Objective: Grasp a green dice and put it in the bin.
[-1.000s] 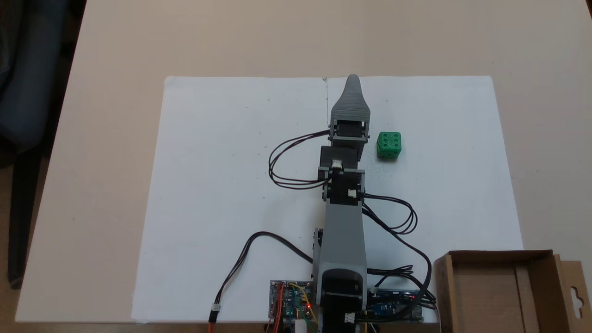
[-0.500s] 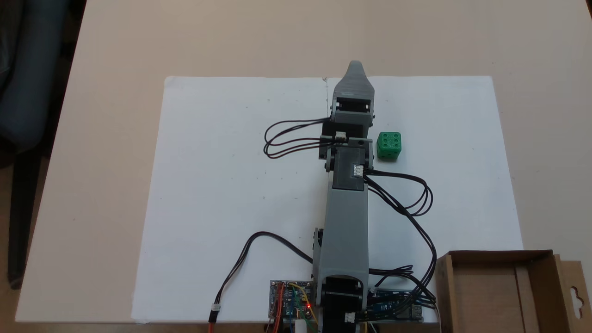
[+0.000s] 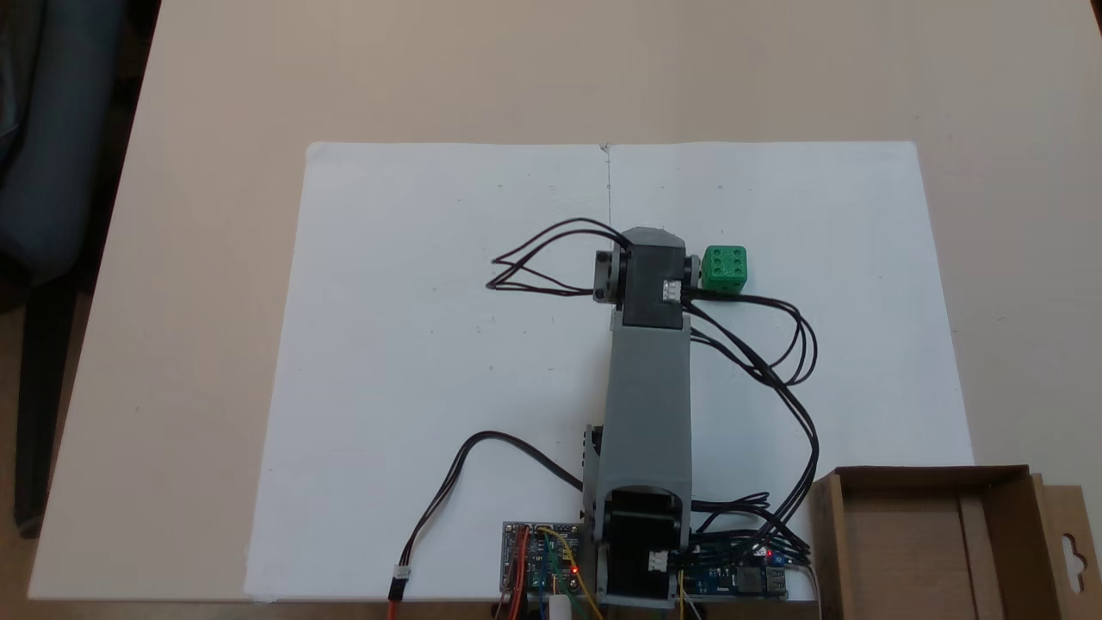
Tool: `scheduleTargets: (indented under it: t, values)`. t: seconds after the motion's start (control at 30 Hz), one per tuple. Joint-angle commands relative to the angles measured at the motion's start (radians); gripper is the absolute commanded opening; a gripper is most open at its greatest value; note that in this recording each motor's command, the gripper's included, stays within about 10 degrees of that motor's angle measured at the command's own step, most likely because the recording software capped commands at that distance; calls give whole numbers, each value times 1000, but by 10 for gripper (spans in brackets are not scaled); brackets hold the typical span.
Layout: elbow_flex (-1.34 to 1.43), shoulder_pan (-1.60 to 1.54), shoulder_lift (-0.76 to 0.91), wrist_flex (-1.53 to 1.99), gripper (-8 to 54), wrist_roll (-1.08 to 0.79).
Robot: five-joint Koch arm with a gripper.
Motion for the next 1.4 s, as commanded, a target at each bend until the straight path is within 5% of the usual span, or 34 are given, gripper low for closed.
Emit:
scheduleTargets:
  t: [0.0, 0.23, 0.57, 0.87, 1.37]
  values:
    - [-109, 21, -60, 120, 429, -135]
    - [-336, 54, -252, 255, 429, -221]
    - [-360, 61, -250, 325, 438, -244]
    - [-359, 38, -252, 325, 450, 9]
    - [-448, 206, -256, 281, 443, -64]
